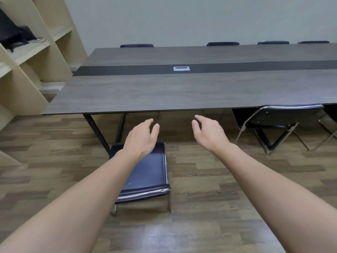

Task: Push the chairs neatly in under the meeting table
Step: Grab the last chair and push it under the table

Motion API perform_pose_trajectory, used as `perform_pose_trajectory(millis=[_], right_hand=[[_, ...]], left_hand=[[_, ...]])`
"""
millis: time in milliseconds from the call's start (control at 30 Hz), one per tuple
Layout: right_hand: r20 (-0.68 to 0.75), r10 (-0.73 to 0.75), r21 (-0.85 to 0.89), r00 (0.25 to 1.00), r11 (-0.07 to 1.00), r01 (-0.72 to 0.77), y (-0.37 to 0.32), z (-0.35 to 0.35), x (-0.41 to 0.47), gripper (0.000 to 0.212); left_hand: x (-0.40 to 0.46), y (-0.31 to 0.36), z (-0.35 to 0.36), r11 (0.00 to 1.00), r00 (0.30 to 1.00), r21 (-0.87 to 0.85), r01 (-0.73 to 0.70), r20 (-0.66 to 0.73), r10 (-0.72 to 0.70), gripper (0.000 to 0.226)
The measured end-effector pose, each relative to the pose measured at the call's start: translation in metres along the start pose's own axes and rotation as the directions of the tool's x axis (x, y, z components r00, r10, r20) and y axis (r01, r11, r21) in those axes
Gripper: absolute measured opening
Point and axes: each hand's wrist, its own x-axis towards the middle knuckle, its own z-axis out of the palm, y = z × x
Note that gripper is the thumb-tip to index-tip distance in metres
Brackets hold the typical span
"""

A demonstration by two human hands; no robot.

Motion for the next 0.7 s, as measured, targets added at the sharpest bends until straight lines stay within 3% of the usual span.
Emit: perform_pose_trajectory(millis=[400, 700], right_hand=[[0.081, -0.004, 0.014, 0.997, 1.0, 0.003, -0.003, 0.042, 0.019, 0.044], [0.1, 0.121, 0.025, 0.988, 0.992, -0.124, -0.011, 0.083, 0.021, 0.04]], left_hand=[[0.011, -0.02, 0.015, 0.999, 0.999, -0.003, 0.032, 0.0, -0.032, 0.052], [0.033, -0.045, 0.019, 0.999, 0.998, -0.055, 0.001, 0.061, 0.002, 0.053]])
